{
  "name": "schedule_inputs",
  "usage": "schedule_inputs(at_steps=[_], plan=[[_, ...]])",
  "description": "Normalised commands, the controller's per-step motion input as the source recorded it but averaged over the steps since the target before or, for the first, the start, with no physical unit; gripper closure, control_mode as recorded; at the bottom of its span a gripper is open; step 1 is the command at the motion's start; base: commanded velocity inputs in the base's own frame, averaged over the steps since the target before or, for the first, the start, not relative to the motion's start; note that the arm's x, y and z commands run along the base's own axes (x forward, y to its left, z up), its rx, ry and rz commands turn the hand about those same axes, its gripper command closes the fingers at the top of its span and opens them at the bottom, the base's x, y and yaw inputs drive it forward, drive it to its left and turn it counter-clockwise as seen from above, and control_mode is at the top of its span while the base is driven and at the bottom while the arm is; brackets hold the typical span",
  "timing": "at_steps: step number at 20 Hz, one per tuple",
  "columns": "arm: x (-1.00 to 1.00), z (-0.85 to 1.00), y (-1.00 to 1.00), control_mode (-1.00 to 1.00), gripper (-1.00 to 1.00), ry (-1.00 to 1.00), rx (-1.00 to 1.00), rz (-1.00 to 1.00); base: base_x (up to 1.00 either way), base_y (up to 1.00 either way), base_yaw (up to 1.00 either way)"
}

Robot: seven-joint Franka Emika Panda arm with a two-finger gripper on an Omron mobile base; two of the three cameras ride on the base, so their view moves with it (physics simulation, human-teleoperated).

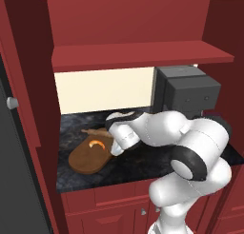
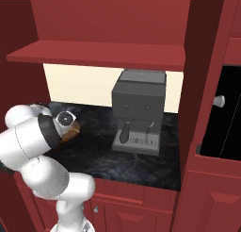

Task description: Open the cabinet, retrieve the rolling pin, and place it next to the meat on the cutting board to prepare for tenderizing.

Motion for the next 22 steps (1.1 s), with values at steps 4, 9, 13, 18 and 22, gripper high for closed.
schedule_inputs(at_steps=[4,9,13,18,22], plan=[[-0.49,0.08,-0.12,-1.00,-1.00,0.00,0.00,-0.04,0.00,0.00,0.00],[-0.28,0.35,-0.10,-1.00,-1.00,0.00,0.00,-0.10,0.00,0.00,0.00],[-0.25,0.55,-0.01,-1.00,-1.00,0.00,0.00,-0.13,0.00,0.00,0.00],[-0.24,0.55,0.00,-1.00,-1.00,0.00,0.00,-0.12,0.00,0.00,0.00],[-0.19,0.61,0.00,-1.00,-1.00,0.01,-0.01,-0.11,0.00,0.00,0.00]])
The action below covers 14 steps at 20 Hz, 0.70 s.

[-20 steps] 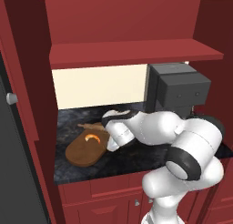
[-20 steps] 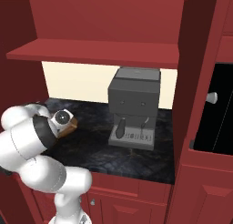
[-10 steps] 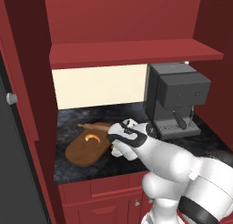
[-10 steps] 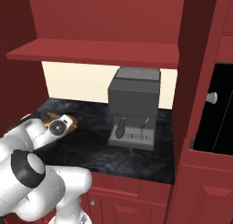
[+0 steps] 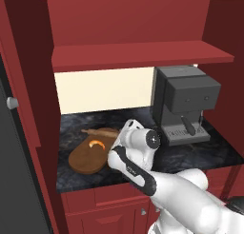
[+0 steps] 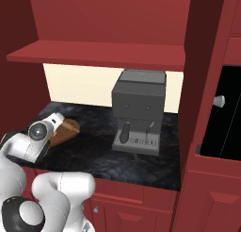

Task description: Open the cabinet, retrieve the rolling pin, and place it next to the meat on the cutting board to prepare for tenderizing.

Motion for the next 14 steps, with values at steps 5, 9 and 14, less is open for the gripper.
schedule_inputs(at_steps=[5,9,14], plan=[[-0.26,0.53,0.00,-1.00,-1.00,0.02,-0.02,-0.10,0.00,0.00,0.00],[-0.28,0.56,0.00,-1.00,-1.00,0.03,-0.04,-0.09,0.00,0.00,0.00],[-0.34,0.54,0.00,-1.00,-1.00,0.04,-0.05,-0.06,0.00,0.00,0.00]])
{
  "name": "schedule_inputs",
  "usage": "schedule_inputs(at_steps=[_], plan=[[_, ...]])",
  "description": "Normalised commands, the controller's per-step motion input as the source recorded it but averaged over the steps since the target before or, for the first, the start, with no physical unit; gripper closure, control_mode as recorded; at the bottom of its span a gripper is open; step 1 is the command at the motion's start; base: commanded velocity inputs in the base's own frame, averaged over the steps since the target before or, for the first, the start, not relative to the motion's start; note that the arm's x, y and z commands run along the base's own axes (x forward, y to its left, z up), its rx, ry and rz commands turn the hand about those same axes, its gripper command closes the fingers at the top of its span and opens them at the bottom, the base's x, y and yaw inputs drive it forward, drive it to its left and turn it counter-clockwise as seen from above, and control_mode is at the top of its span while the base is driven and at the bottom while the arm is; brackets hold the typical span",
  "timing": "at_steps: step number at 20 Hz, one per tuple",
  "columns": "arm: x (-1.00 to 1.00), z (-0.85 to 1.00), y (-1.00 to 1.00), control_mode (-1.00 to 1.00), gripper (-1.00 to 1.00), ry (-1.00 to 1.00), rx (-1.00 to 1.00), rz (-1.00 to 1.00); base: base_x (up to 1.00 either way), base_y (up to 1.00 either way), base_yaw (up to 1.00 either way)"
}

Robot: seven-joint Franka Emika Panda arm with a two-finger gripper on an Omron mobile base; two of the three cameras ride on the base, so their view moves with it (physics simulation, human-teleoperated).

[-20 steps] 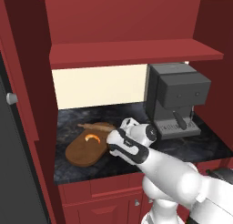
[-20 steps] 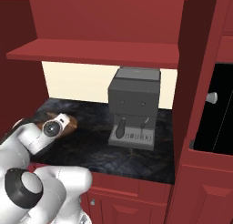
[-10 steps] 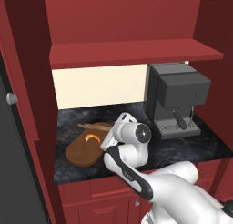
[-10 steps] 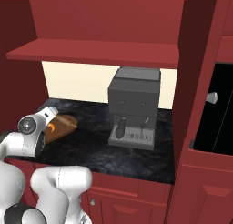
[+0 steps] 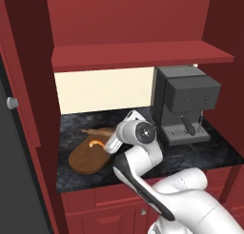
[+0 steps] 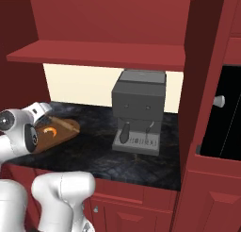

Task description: Open the cabinet, retrieve the rolling pin, and place it next to the meat on the cutting board to prepare for tenderizing.

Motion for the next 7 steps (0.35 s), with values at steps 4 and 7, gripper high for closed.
schedule_inputs(at_steps=[4,7], plan=[[-0.42,0.44,-0.05,-1.00,-1.00,0.04,-0.05,-0.05,0.00,0.00,0.00],[-0.55,0.23,-0.20,-1.00,-1.00,0.01,-0.01,-0.05,0.00,0.00,0.00]])
